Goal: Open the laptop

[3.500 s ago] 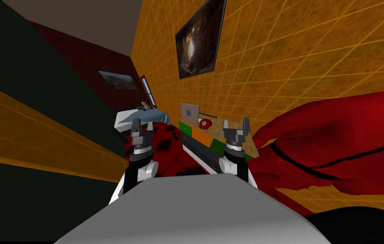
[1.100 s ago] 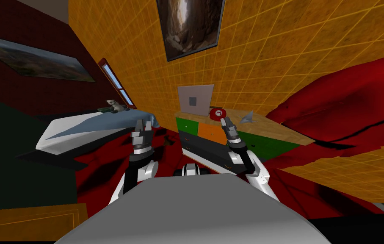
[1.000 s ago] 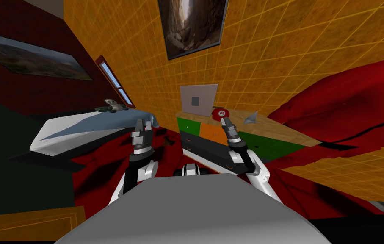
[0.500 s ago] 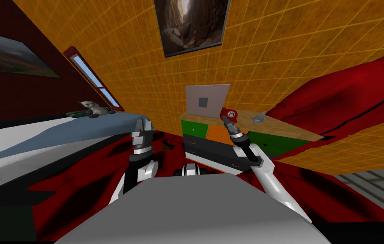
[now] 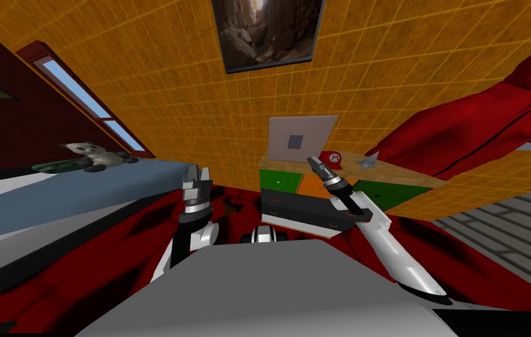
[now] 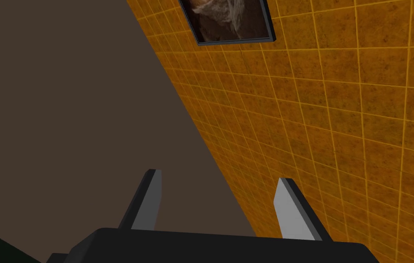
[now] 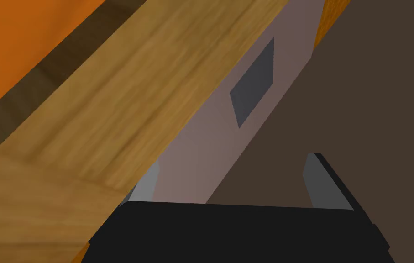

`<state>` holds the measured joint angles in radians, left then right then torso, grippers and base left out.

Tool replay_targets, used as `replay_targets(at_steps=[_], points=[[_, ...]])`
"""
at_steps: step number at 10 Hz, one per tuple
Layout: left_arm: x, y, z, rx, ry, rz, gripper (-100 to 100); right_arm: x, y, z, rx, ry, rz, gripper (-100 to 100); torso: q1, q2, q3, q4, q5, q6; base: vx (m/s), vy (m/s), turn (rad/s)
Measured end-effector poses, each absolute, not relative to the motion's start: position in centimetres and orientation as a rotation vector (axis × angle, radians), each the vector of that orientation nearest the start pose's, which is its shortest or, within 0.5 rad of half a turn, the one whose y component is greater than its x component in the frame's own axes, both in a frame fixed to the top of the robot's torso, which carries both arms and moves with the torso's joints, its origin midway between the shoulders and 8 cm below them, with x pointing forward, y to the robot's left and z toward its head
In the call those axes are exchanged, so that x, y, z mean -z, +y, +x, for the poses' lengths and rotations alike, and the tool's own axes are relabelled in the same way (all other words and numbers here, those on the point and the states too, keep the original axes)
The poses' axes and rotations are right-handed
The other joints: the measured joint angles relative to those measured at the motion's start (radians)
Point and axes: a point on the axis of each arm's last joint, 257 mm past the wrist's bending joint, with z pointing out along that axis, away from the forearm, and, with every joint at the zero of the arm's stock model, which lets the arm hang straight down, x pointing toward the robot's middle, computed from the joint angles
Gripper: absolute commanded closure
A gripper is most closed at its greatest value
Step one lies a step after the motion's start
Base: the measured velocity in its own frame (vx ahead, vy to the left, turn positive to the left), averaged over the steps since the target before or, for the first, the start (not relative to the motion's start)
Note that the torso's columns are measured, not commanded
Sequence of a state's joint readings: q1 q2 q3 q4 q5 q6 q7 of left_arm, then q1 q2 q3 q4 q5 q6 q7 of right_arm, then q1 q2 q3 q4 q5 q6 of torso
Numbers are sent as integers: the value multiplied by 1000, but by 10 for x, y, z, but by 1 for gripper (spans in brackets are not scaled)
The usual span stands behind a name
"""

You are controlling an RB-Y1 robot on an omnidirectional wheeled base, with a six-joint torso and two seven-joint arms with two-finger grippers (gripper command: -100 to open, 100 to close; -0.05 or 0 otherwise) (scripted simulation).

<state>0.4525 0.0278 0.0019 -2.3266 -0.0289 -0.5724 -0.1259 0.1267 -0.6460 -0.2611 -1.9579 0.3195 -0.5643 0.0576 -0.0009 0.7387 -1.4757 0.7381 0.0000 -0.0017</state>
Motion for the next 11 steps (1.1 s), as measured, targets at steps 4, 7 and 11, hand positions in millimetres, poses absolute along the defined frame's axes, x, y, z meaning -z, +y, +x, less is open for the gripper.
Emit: replay_targets(at_steps=[4,7,11], points=[[-72,262,323,1215,560,-447,0,-71,-323,446,-576,1055,-243,-100,-1,0,0,0,0,1,43,200,-109],[-72,262,323,1215,560,-447,0,-75,-349,463,-448,1096,-287,-100,3,-1,-1,0,0,1,24,195,-85],[-72,262,323,1215,560,-447,0,-84,-380,478,-283,1148,-337,-100,1,0,0,0,0,1,18,186,-76]])
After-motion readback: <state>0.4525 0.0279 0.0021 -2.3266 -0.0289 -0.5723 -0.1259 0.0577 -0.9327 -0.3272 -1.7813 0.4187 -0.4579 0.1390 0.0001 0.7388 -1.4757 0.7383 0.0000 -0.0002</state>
